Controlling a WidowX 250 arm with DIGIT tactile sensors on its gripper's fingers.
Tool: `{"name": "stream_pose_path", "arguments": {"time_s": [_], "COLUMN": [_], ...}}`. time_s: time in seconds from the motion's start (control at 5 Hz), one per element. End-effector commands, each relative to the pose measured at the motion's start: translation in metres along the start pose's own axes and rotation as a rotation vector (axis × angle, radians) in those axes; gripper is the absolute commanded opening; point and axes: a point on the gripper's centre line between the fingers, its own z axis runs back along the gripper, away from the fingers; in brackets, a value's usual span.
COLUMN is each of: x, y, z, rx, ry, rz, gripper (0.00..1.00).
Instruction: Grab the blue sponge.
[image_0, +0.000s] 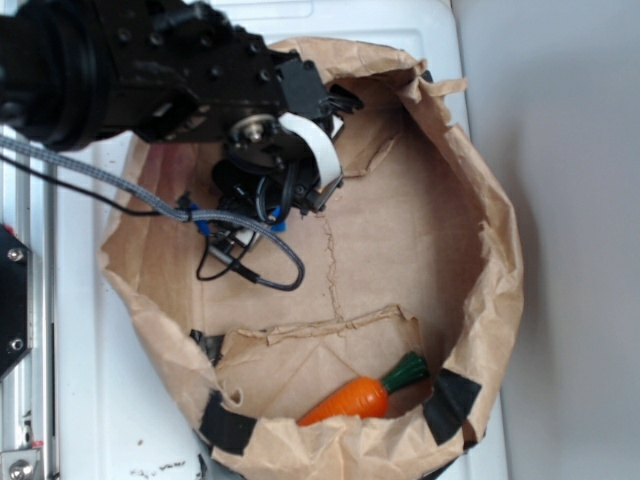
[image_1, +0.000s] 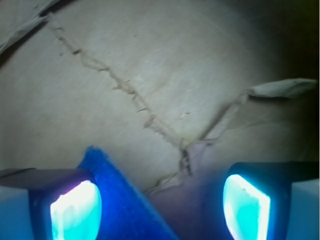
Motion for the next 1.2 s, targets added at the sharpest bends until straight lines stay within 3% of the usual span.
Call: {"name": "stream_pose_path", "arguments": {"time_s": [0.0,0.4,1.0], "x": [0.002,0.000,-0.002], "y": [0.008,0.006,0.001], "z": [0.028,0.030,-0.011], "rx": [-0.014,-0.032,0.067], "ry": [-0.013,0.002,-0.006], "rz": [-0.053,-0.061,-0.079], "gripper": [1.00,1.00,1.00]}}
